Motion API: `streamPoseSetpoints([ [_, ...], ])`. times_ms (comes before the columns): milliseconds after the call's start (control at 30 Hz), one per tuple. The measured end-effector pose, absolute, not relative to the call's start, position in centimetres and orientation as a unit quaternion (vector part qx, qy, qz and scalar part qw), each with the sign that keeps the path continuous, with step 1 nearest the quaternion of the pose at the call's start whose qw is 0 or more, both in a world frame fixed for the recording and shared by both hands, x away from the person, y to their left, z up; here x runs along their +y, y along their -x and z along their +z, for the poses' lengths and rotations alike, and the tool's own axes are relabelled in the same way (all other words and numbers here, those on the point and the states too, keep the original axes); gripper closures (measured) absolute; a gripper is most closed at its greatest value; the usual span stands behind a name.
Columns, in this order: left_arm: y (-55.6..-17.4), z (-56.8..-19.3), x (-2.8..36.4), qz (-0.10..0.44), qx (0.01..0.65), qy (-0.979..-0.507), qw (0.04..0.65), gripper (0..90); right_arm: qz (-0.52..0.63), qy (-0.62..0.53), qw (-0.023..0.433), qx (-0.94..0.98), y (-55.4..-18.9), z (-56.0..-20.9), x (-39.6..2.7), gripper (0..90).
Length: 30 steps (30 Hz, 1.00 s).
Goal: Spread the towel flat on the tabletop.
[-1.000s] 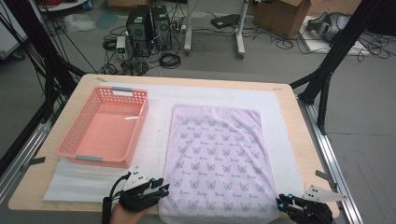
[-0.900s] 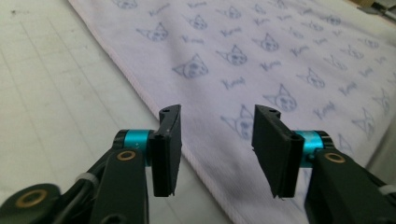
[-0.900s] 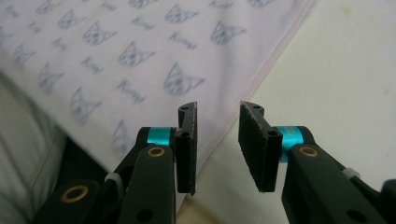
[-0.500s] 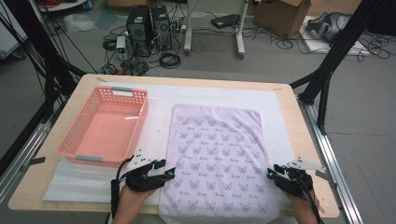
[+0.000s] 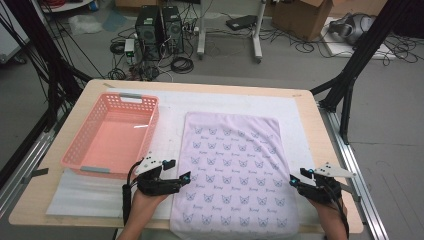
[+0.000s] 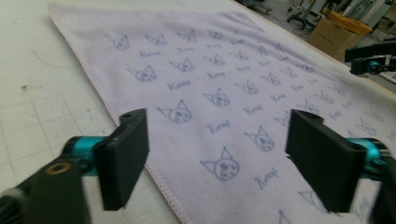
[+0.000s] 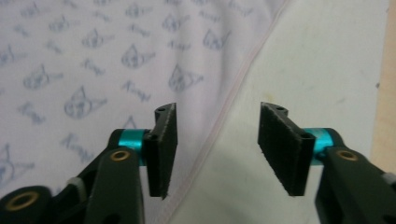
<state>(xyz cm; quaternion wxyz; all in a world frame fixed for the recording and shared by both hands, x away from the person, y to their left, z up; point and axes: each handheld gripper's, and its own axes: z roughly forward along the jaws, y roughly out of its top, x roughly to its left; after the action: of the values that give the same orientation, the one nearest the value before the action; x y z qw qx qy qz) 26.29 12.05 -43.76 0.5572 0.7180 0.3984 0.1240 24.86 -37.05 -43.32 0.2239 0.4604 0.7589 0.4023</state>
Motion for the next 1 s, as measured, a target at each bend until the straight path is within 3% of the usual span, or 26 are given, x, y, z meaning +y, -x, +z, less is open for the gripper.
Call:
streamPoseSetpoints([
  [233, -26.6, -43.7, 11.9, 0.136, 0.369, -0.722, 0.570, 16.4, 0.429, -0.421, 0.231, 0.765, -25.5, -43.1, -36.9, 23.5],
  [433, -26.7, -44.4, 11.9, 0.146, 0.344, -0.725, 0.579, 16.3, 0.449, -0.417, 0.227, 0.757, -25.6, -43.0, -36.7, 20.8],
  [1000, -26.4, -44.8, 12.1, 0.138, 0.364, -0.730, 0.562, 17.2, 0.450, -0.412, 0.217, 0.762, -25.6, -43.1, -35.7, 20.8],
])
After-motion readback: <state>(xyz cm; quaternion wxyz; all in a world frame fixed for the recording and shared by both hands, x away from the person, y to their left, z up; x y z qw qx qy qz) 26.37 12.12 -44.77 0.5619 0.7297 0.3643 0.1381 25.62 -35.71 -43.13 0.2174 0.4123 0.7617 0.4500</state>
